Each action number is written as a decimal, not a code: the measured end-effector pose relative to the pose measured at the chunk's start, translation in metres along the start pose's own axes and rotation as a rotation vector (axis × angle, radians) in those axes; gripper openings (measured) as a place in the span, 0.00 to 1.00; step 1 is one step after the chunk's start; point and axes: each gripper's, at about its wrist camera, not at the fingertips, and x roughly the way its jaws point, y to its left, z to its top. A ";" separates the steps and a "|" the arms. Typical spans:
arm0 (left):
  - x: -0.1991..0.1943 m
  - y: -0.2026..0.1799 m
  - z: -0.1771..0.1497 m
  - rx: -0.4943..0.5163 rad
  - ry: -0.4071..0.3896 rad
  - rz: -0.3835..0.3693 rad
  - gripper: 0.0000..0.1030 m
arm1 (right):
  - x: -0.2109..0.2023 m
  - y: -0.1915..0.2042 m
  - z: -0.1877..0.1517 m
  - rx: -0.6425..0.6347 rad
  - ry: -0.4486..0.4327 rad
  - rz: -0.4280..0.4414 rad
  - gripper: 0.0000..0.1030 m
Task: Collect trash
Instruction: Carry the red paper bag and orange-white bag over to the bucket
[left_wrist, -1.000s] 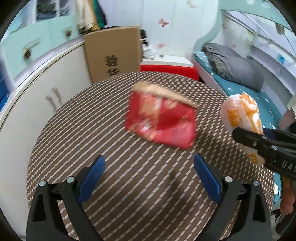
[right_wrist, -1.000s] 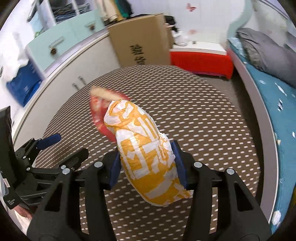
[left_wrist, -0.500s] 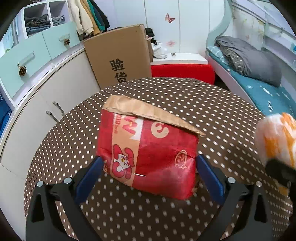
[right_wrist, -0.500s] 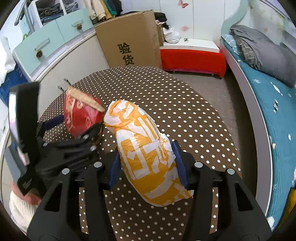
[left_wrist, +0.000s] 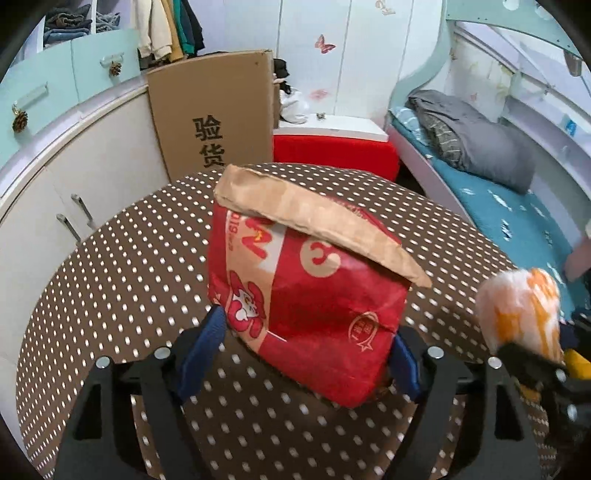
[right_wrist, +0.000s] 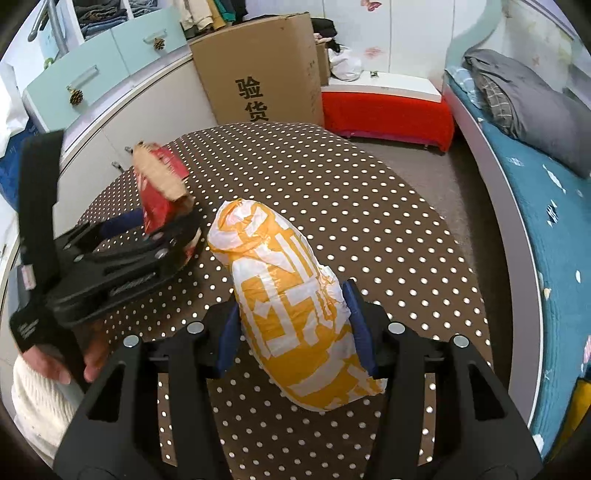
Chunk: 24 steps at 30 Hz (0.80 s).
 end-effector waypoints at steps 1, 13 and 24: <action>-0.005 -0.002 -0.004 0.006 -0.006 0.002 0.77 | -0.004 0.000 -0.002 0.004 -0.002 -0.003 0.50; -0.072 -0.050 -0.051 0.094 -0.043 -0.074 0.77 | -0.056 -0.011 -0.036 0.022 -0.038 -0.043 0.50; -0.119 -0.103 -0.090 0.125 -0.050 -0.150 0.77 | -0.112 -0.045 -0.090 0.108 -0.075 -0.097 0.50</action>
